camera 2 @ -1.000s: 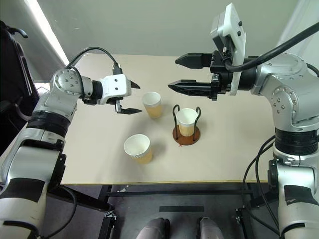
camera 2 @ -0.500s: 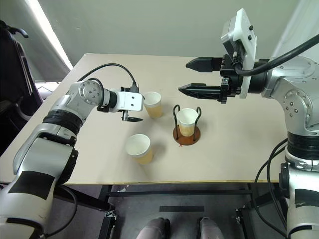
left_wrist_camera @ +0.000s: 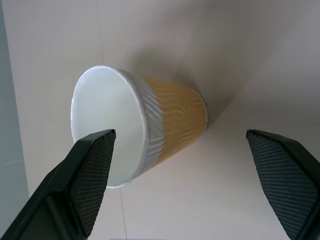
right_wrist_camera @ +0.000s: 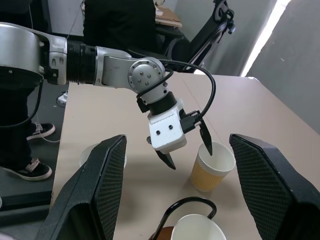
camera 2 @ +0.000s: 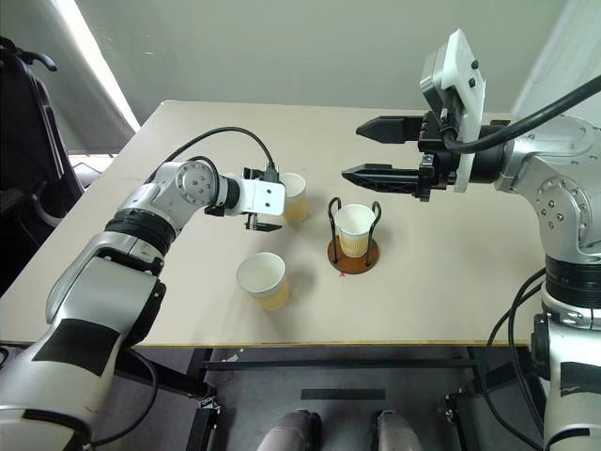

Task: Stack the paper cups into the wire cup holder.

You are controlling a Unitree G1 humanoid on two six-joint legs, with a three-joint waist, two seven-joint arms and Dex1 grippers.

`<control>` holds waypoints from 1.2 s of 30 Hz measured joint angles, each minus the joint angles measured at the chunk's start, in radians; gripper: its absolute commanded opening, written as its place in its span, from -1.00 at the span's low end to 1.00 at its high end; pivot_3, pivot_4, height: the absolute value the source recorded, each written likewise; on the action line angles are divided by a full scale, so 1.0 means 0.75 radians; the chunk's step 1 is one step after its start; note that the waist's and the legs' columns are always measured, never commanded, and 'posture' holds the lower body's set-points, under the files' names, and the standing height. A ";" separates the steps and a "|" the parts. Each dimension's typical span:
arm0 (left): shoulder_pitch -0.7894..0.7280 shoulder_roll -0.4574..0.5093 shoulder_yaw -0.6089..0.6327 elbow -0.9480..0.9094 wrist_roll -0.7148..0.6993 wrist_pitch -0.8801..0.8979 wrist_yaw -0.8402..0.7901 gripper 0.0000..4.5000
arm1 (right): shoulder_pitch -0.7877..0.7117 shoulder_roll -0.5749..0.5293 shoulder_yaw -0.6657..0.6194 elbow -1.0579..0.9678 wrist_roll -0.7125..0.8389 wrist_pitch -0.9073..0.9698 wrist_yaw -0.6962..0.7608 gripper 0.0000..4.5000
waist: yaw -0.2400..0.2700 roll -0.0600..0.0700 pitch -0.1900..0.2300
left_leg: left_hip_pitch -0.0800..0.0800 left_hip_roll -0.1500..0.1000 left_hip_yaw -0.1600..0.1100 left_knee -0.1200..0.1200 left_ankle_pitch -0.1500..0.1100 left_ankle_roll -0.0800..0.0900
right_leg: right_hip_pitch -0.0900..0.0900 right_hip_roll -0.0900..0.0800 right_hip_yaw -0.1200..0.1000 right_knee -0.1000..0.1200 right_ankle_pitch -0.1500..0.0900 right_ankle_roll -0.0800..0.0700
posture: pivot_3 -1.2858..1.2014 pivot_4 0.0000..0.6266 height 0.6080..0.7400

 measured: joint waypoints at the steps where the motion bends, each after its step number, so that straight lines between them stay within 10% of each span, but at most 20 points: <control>1: 0.000 -0.007 -0.003 0.008 0.007 0.002 0.001 0.84 | 0.005 -0.002 0.000 -0.003 0.000 -0.008 0.002 0.49 | 0.001 0.000 0.000 | 0.000 0.001 -0.001 0.001 0.000 0.000 | 0.000 -0.001 0.001 0.000 0.000 0.000 | 0.03 -0.52 1.00; 13: 0.010 -0.032 -0.005 0.046 0.026 0.003 -0.041 -0.99 | 0.074 -0.111 0.032 -0.012 -0.016 -0.124 0.100 0.49 | 0.003 0.000 0.000 | 0.000 0.002 0.005 0.010 -0.003 0.004 | 0.002 0.000 0.005 0.001 0.000 0.004 | 0.03 -0.52 1.00; 36: -0.306 -0.070 0.442 -0.195 -0.565 0.399 -0.688 -0.99 | 0.144 -0.289 0.041 -0.032 0.001 0.006 0.139 0.49 | -0.004 0.000 0.001 | -0.004 0.001 0.024 0.017 -0.012 0.020 | 0.002 -0.002 0.008 -0.001 -0.001 0.014 | 0.03 -0.52 1.00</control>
